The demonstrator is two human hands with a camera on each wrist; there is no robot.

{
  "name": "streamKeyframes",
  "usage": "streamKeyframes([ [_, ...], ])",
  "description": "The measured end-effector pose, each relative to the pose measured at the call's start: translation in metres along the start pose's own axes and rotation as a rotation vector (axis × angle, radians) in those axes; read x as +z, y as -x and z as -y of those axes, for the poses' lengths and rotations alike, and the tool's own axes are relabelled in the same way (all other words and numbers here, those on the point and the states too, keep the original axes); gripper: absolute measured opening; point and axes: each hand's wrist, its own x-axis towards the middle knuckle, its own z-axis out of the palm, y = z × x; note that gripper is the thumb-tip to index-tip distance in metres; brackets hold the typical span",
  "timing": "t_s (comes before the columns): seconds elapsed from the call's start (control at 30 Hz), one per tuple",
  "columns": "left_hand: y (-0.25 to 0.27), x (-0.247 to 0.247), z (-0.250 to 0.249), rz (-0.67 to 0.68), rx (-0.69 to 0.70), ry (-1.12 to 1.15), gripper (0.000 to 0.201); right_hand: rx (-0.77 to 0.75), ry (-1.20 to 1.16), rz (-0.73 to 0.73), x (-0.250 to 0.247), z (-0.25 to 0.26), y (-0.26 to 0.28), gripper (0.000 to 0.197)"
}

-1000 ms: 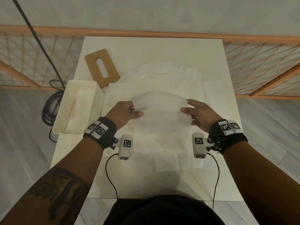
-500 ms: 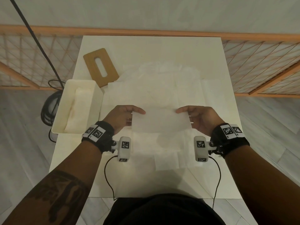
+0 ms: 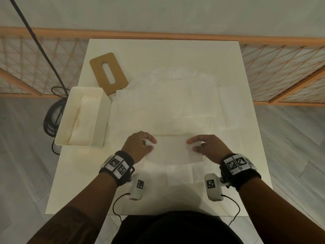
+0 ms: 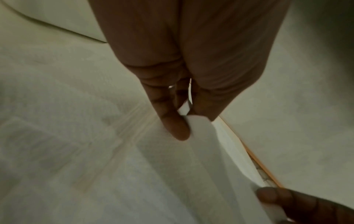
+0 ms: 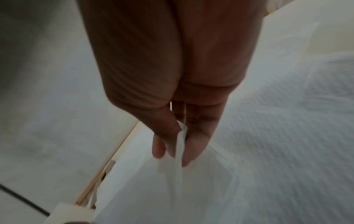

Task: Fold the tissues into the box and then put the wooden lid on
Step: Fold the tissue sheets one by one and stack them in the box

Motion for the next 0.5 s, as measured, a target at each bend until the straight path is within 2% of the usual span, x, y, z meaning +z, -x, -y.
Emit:
streamKeyframes([
  [0.07, 0.000, 0.002, 0.003, -0.037, 0.017, -0.021, 0.024, -0.016, 0.114, -0.036, 0.003, -0.002, -0.002, 0.032],
  [0.17, -0.002, 0.004, 0.004, -0.073, 0.052, -0.045, 0.024, -0.053, 0.152, -0.105, 0.006, -0.004, -0.005, 0.031],
  [0.37, -0.007, 0.011, 0.004, -0.025, 0.110, -0.234, 0.026, -0.031, 0.393, -0.125, 0.011, -0.009, -0.016, 0.027],
  [0.5, -0.006, 0.016, -0.008, -0.068, 0.304, -0.507, 0.049, -0.071, 0.381, -0.290, 0.005, 0.010, -0.025, 0.008],
])
